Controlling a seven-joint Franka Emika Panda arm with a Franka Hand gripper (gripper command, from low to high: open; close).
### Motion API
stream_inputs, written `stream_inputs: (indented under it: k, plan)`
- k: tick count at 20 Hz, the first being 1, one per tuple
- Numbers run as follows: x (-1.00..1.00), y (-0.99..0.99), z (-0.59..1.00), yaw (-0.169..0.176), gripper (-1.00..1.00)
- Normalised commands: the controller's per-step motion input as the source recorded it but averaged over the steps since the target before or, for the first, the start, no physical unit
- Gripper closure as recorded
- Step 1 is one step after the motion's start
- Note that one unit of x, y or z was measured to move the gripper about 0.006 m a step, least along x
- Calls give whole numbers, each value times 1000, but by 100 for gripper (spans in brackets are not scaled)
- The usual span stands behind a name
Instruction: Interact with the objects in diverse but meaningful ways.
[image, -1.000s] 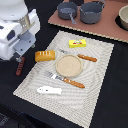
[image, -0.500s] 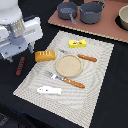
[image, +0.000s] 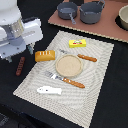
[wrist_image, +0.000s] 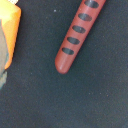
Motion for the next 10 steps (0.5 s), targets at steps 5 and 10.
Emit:
stream_inputs:
  k: [5, 10]
  plan:
    - [13, -170, -40, -127, -100]
    - [7, -161, -43, -173, -100]
